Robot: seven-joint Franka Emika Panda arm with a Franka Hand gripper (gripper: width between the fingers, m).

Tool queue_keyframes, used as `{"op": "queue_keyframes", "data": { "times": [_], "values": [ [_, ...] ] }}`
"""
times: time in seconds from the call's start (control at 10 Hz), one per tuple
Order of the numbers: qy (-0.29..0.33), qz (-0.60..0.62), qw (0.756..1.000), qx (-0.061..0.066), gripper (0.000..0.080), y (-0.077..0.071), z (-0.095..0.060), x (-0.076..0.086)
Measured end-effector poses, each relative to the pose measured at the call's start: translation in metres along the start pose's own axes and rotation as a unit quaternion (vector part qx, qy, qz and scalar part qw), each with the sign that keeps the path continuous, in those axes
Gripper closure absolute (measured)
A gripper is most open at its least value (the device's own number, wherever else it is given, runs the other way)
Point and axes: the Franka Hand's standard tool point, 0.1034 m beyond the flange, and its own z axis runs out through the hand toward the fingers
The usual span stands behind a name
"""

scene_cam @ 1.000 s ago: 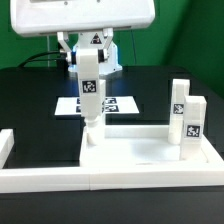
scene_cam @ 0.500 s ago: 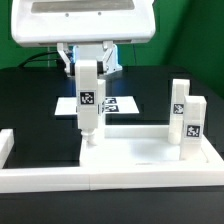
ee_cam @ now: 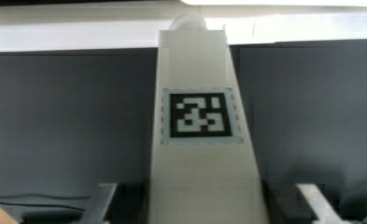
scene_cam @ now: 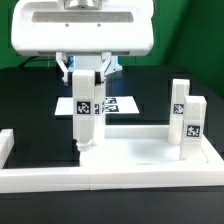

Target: Assemble desk

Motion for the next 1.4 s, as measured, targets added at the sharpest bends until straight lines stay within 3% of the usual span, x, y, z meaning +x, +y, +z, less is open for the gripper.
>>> {"op": "queue_keyframes", "data": {
  "times": [0.7, 0.8, 1.4],
  "values": [
    [-0.013, 0.0, 1.0, 0.004, 0.0509, -0.011, 0.009, -0.017],
    [-0.033, 0.004, 0.999, 0.012, 0.0509, -0.015, 0.009, -0.023],
    [-0.033, 0.002, 0.999, 0.011, 0.0509, -0.014, 0.007, -0.027]
  ]
}}
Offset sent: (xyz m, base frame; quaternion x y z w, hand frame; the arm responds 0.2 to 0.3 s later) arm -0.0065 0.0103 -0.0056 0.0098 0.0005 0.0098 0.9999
